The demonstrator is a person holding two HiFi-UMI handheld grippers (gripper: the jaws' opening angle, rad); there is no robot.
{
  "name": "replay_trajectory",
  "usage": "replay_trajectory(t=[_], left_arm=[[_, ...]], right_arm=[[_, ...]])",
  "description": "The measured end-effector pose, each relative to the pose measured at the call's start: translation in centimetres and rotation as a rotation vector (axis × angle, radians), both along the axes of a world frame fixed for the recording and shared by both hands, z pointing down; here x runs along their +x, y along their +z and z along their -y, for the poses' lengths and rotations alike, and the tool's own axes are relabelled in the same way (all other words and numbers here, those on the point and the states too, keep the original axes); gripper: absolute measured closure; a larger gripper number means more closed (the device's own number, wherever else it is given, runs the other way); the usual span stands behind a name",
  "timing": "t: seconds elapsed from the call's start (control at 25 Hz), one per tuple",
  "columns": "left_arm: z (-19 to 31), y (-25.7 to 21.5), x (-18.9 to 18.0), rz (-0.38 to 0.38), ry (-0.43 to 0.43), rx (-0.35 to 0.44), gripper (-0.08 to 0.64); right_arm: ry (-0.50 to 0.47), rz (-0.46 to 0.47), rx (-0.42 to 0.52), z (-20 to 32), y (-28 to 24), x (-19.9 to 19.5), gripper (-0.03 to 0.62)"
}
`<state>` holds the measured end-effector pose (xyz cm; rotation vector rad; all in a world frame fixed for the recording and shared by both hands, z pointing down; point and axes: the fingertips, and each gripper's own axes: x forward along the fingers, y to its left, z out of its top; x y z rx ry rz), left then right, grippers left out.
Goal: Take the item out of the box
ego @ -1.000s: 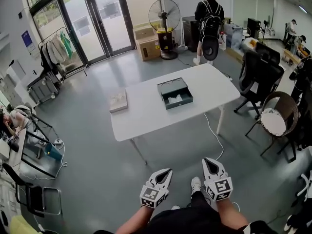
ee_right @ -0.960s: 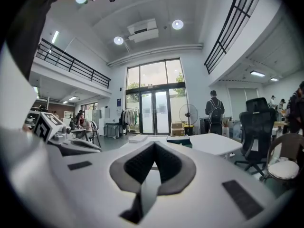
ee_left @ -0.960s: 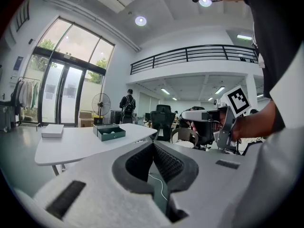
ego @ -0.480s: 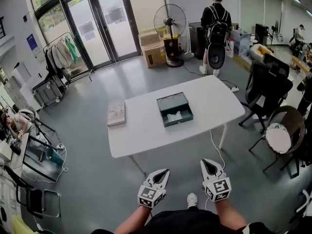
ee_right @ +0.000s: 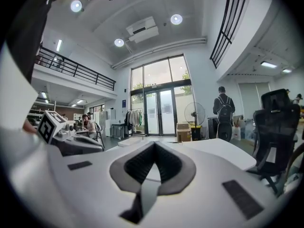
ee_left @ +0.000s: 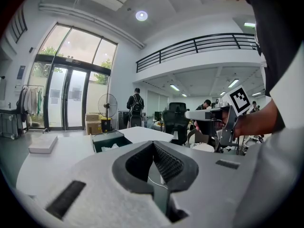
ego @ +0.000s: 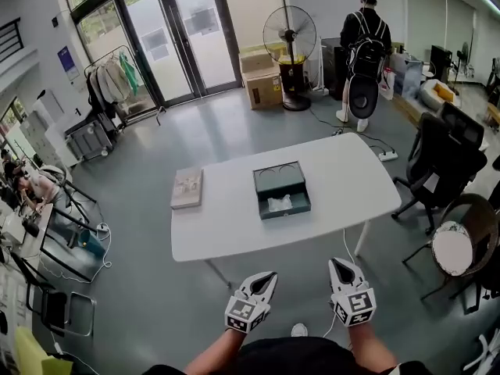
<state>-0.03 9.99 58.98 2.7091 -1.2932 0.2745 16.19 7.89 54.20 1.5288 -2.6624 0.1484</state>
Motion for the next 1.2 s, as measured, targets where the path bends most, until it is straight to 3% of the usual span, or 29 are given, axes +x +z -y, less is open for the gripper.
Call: replay_trajectory(t=[0.6, 1.2], left_arm=[[6.6, 0.8, 0.5, 0.008, -0.051, -0.006, 0.551], [18.9, 2.1, -5.6, 0.003, -0.087, -0.035, 0.549]], right_arm=[[-0.067, 0.030, 0.009, 8.8, 0.3, -0.2, 0.588], [-0.114, 0.000, 0.010, 21.5, 0.0, -6.4, 0.588]])
